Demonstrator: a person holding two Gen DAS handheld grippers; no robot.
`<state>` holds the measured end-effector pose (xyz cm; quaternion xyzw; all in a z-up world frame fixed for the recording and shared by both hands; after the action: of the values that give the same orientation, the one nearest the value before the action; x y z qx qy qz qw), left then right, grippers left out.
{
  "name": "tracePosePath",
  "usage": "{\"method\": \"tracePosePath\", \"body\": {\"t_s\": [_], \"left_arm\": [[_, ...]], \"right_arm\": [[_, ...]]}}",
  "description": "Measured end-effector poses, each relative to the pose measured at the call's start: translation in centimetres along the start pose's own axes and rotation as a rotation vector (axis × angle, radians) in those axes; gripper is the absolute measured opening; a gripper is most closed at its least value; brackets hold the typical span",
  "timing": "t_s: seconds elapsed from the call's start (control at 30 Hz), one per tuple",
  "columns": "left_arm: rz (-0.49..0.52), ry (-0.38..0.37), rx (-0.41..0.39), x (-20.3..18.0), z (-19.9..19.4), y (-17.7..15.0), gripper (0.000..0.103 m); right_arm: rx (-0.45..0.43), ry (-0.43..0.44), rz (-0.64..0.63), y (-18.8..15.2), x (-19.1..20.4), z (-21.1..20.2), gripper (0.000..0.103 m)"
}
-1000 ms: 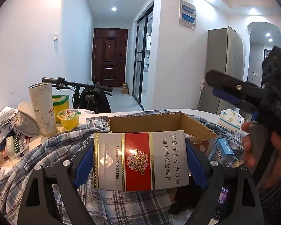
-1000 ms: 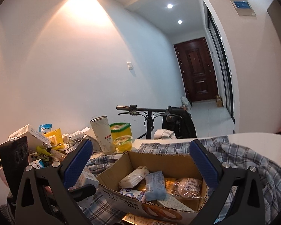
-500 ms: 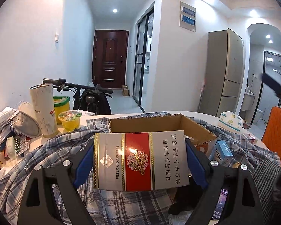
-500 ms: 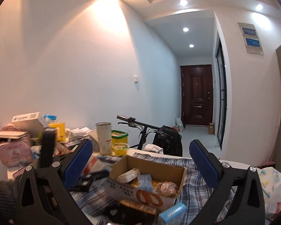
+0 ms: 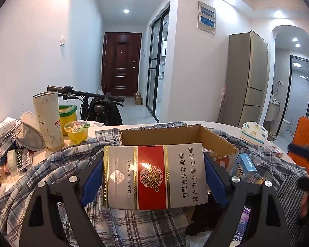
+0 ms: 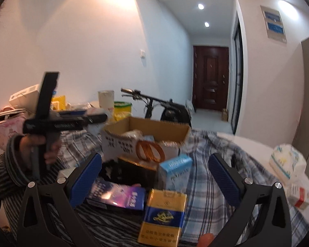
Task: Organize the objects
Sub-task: 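Move the right tool toward the pile of cigarette packs while the left holds its pack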
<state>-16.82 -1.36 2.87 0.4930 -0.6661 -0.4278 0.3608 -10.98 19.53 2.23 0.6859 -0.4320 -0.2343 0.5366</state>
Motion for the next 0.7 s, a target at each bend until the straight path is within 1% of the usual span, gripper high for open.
{"method": "tracePosePath", "body": {"t_s": [0.03,0.17,0.4,0.47,0.7], "left_arm": [[0.001,0.000,0.000,-0.1,0.0,0.0,0.090],[0.004,-0.001,0.002,-0.1,0.1,0.0,0.090],[0.001,-0.002,0.010,0.0,0.2,0.0,0.090],[0.000,-0.002,0.011,0.0,0.3,-0.1,0.090],[0.000,-0.003,0.014,0.0,0.4,-0.1,0.090]], "right_arm": [[0.020,-0.004,0.018,-0.2,-0.5,0.4,0.103],[0.047,-0.008,0.058,-0.6,-1.7,0.9,0.103],[0.076,-0.011,0.010,-0.8,-0.7,1.3,0.103],[0.079,-0.005,0.015,-0.8,-0.8,1.3,0.103],[0.066,0.010,0.092,-0.5,-2.3,1.1,0.103]]}}
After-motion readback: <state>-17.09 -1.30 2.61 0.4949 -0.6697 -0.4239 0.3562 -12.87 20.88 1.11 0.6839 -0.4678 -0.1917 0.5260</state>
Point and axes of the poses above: each gripper's, at about its wrist camera, not at the fingertips, and z roughly the way its jaws point, x to its left, y to its top, the point moved 4 cm from there along z, roughly the way its jaws point, and after that the axes turned 9 degrees about z, right-handed, at the moved point
